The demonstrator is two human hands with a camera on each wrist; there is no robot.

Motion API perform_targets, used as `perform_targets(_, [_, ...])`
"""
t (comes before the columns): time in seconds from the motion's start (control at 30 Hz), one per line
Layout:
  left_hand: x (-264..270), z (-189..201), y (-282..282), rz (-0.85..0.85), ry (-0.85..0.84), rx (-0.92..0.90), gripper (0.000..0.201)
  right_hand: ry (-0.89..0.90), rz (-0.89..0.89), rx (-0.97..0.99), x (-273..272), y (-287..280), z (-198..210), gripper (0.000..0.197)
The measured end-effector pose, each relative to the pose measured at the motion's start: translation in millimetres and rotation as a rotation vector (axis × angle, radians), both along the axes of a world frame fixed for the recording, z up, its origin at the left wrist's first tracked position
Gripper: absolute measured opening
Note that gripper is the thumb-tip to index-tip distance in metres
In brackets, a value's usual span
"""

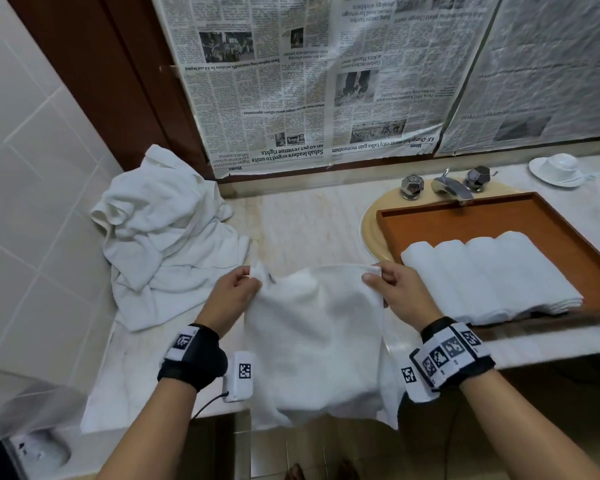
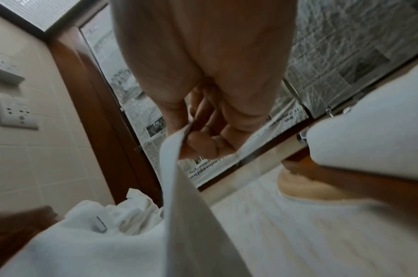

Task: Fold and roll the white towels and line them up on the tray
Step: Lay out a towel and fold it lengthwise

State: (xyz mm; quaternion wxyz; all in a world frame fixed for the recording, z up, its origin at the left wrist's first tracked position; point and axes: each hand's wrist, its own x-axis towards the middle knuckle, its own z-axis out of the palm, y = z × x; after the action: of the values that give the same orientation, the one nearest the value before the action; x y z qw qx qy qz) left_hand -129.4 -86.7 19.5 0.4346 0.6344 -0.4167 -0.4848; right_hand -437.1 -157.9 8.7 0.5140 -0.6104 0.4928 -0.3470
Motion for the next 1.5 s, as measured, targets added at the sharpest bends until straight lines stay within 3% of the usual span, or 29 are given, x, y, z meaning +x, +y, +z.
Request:
perform_targets(0.03, [0.9,11.0,6.8,-0.019,0.014,-0.005,0.014,0.002,0.002,-0.024,-4.2,3.3,8.4,0.010])
perform_targets(0.13, [8.9,39.3,29.0,-0.045,0.071,-0.034,0.038,0.017,0.024,-0.090,-17.5,16.4,31.4,0.009])
perform_targets(0.2, [14.8,52.9,42.8,-0.058,0.109,-0.049,0.021,0.016,0.052,-0.119,-25.6,26.6,41.1,0.014])
perform_targets(0.3, [25.4,50.6,58.2,-0.044,0.118,-0.027,0.019,0.031,0.088,-0.121,-32.4,41.4,42.9,0.014])
perform_targets(0.4, [22.7,23.5,70.4,-0.072,0.018,0.027,0.019,0.176,0.114,-0.126,-33.3,50.9,11.9,0.011])
perform_targets(0.57, [4.1,-66.7,93.8,-0.115,-0.169,0.247,0.015,0.449,0.129,-0.009,-21.6,77.4,-78.6,0.022])
perform_targets(0.7, [4.3,-102.3,103.2,-0.188,-0.137,0.257,0.026,0.443,0.108,0.123,-23.3,88.7,-100.6,0.017])
perform_targets(0.8, [17.8,-84.1,99.6,-0.154,-0.118,0.205,0.031,0.412,0.096,0.063,-29.5,79.9,-74.8,0.021])
perform_targets(0.9, [41.3,-48.8,91.0,-0.056,-0.056,0.075,0.035,0.349,0.027,0.000,-38.4,65.0,-34.4,0.009])
perform_targets(1.0, [57.7,-6.6,78.6,0.016,-0.008,-0.073,0.013,0.240,-0.005,-0.048,-44.3,48.8,6.1,0.013])
perform_targets(1.1, [64.9,30.4,59.1,0.011,-0.085,-0.186,0.018,0.227,-0.002,-0.163,-38.2,30.4,41.2,0.020])
perform_targets(1.2, [65.5,55.9,40.1,0.099,-0.132,-0.292,0.029,0.211,-0.020,-0.261,-30.3,7.0,62.2,0.011])
perform_targets(1.3, [66.3,78.9,20.0,0.144,-0.157,-0.337,0.027,0.219,-0.036,-0.337,-25.3,-12.3,80.2,0.023])
perform_targets(1.5, [59.3,105.4,-13.7,0.101,-0.254,-0.382,0.026,0.197,-0.089,-0.380,-27.9,-42.3,103.2,0.008])
